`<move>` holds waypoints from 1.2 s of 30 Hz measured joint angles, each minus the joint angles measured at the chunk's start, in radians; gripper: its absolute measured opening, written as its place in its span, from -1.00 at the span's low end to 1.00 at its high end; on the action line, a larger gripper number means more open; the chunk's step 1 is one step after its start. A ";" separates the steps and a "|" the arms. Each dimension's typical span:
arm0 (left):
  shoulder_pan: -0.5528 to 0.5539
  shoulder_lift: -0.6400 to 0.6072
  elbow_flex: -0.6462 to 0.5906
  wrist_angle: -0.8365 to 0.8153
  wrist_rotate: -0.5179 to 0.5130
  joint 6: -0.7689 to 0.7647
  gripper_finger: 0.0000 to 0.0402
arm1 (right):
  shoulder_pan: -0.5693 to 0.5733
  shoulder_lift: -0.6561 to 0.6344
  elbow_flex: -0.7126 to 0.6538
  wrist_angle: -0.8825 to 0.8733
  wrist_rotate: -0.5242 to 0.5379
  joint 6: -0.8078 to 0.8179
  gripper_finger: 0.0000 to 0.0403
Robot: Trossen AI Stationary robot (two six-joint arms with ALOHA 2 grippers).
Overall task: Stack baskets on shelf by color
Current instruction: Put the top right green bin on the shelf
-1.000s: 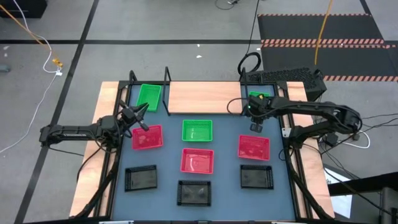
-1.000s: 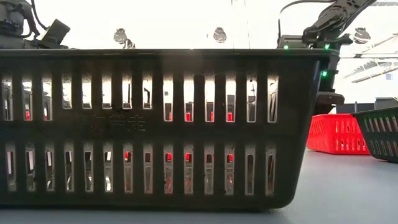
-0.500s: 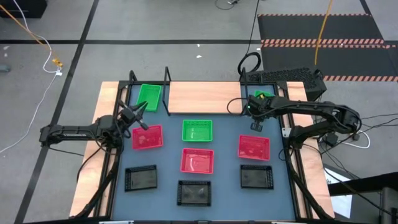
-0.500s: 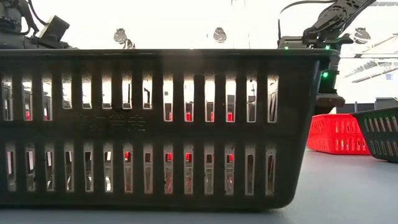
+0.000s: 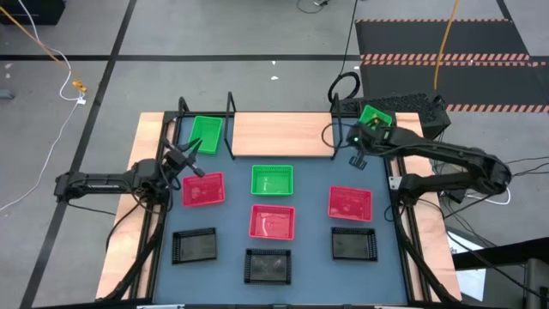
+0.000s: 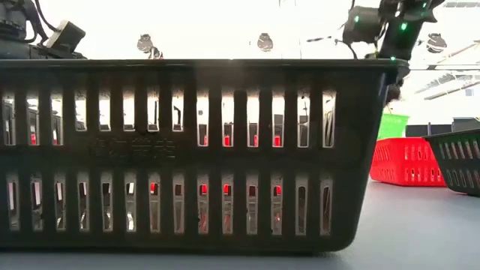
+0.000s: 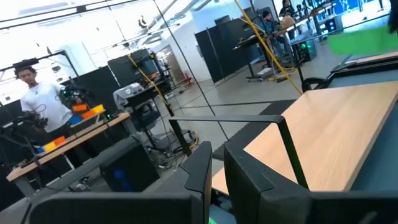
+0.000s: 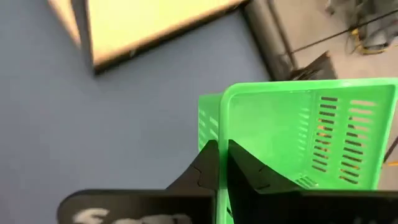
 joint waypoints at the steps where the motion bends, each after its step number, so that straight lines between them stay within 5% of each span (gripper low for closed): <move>1: 0.000 0.000 0.000 0.000 0.000 0.000 -0.77 | 0.001 -0.012 0.018 0.001 0.038 -0.002 -0.99; 6: 0.000 0.000 0.000 0.001 0.000 -0.004 -0.77 | 0.000 -0.032 0.098 0.030 0.315 -0.086 -0.99; 9: 0.000 0.000 0.000 0.001 0.000 -0.012 -0.77 | 0.001 -0.029 0.140 0.142 0.387 -0.183 -0.99; 15: 0.000 0.000 0.000 0.002 0.000 -0.027 -0.77 | 0.065 0.006 0.161 0.571 0.374 -0.455 -0.99; 22: 0.000 0.000 0.000 0.060 0.000 -0.029 -0.77 | 0.178 0.161 0.161 0.962 0.183 -0.670 -0.99; 29: 0.000 0.000 0.000 0.074 0.000 -0.037 -0.77 | 0.251 0.386 0.248 0.969 0.001 -0.576 -0.99; 36: 0.000 0.000 0.000 0.069 0.000 -0.060 -0.77 | 0.275 0.576 0.475 0.661 0.043 -0.517 -0.99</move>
